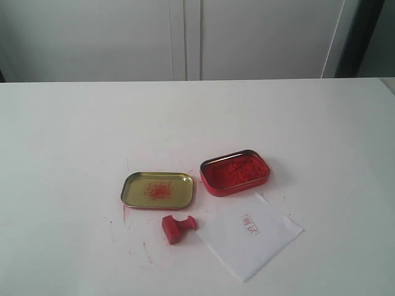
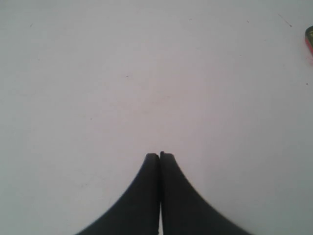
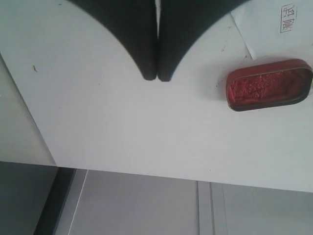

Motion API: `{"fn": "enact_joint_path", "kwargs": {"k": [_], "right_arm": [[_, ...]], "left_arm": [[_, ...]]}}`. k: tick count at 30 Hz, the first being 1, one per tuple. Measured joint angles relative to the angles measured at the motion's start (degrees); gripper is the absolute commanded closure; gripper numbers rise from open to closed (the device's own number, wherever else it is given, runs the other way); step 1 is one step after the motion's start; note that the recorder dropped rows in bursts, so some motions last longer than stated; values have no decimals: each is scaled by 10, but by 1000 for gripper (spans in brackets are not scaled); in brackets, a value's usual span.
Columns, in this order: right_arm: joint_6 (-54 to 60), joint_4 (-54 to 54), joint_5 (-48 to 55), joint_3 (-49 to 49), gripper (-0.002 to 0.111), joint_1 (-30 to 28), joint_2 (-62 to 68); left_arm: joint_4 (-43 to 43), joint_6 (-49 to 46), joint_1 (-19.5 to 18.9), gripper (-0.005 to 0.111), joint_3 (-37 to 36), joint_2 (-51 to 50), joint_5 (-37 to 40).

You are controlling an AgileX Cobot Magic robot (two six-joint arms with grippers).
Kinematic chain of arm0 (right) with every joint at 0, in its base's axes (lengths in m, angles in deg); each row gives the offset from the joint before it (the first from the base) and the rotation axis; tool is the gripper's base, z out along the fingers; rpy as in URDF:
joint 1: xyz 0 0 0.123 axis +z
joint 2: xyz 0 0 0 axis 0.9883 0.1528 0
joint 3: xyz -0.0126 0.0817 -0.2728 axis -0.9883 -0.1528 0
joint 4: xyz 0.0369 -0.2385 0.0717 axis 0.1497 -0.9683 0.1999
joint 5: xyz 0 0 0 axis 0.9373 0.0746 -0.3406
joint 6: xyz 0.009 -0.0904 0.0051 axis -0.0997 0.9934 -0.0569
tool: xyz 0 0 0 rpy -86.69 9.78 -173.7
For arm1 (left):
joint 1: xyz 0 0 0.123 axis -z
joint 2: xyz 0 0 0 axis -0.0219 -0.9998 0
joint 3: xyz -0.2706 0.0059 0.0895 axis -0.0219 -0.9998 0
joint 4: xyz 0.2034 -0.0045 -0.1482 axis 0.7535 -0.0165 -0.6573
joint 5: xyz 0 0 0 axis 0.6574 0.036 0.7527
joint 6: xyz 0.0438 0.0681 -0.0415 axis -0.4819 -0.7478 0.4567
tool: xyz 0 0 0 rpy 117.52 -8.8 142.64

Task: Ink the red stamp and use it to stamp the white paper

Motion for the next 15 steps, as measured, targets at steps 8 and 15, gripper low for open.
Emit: {"fn": "enact_joint_path", "kwargs": {"k": [8,15], "right_arm": [[0,0,-14,-9,108,0,0],[0,0,-14,-9,108,0,0]], "left_arm": [[0,0,0,107,0,0,0],[0,0,0,107,0,0,0]]}}
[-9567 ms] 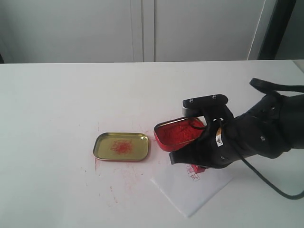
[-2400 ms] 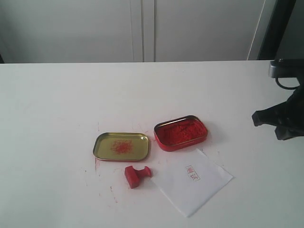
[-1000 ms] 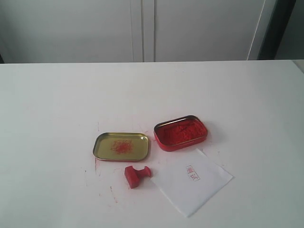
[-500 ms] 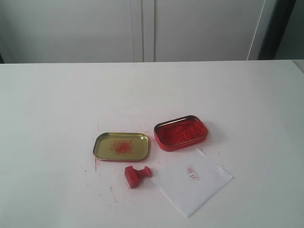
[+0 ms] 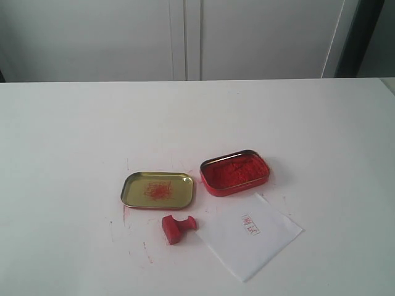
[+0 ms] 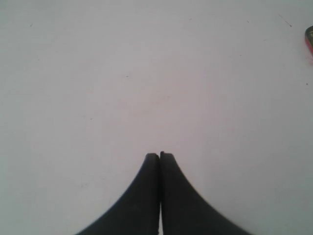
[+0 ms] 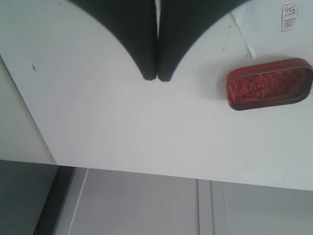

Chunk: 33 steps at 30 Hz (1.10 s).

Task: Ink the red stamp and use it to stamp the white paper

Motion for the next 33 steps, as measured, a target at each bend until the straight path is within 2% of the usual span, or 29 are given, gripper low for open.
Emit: {"fn": "enact_joint_path", "kwargs": {"k": [11,24,33], "right_arm": [[0,0,0,0,108,0,-4],[0,0,0,0,108,0,-183],[0,0,-13,-12,108,0,-220]], "left_arm": [[0,0,0,107,0,0,0],[0,0,0,107,0,0,0],[0,0,0,107,0,0,0]]}}
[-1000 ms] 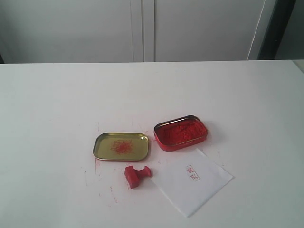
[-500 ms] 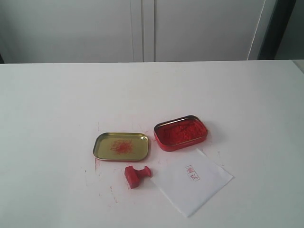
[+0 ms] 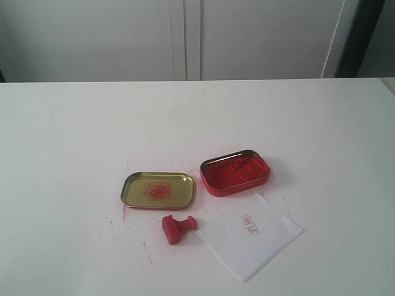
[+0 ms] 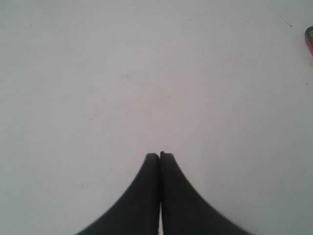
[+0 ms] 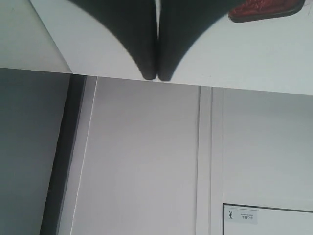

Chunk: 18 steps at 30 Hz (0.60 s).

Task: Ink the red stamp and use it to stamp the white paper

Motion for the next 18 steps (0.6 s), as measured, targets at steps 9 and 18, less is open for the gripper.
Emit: {"fn": "enact_joint_path", "kwargs": {"k": [9,18], "right_arm": [[0,0,-13,-69,108,0,0],[0,0,-14,-137,108,0,-1]], "left_arm": [[0,0,0,107,0,0,0],[0,0,0,107,0,0,0]]}}
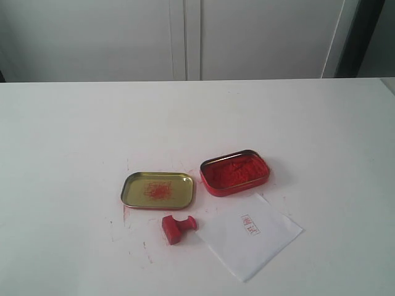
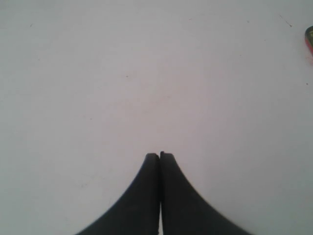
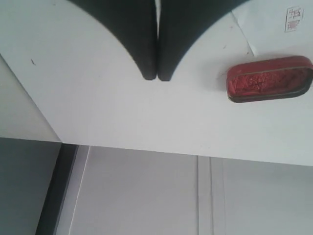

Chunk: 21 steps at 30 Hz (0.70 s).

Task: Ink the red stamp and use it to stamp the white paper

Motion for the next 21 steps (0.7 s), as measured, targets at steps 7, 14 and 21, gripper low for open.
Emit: {"fn": "enact_joint_path", "kwargs": {"k": [7,14,21], "right_arm": [[0,0,-1,-31,108,0,-1],[0,-1,-1,-53,108,0,-4],[0,-1,7,-57,108,0,-4]], "left_arm": [[0,0,0,107,0,0,0],[0,0,0,107,0,0,0],[0,0,0,107,0,0,0]]}}
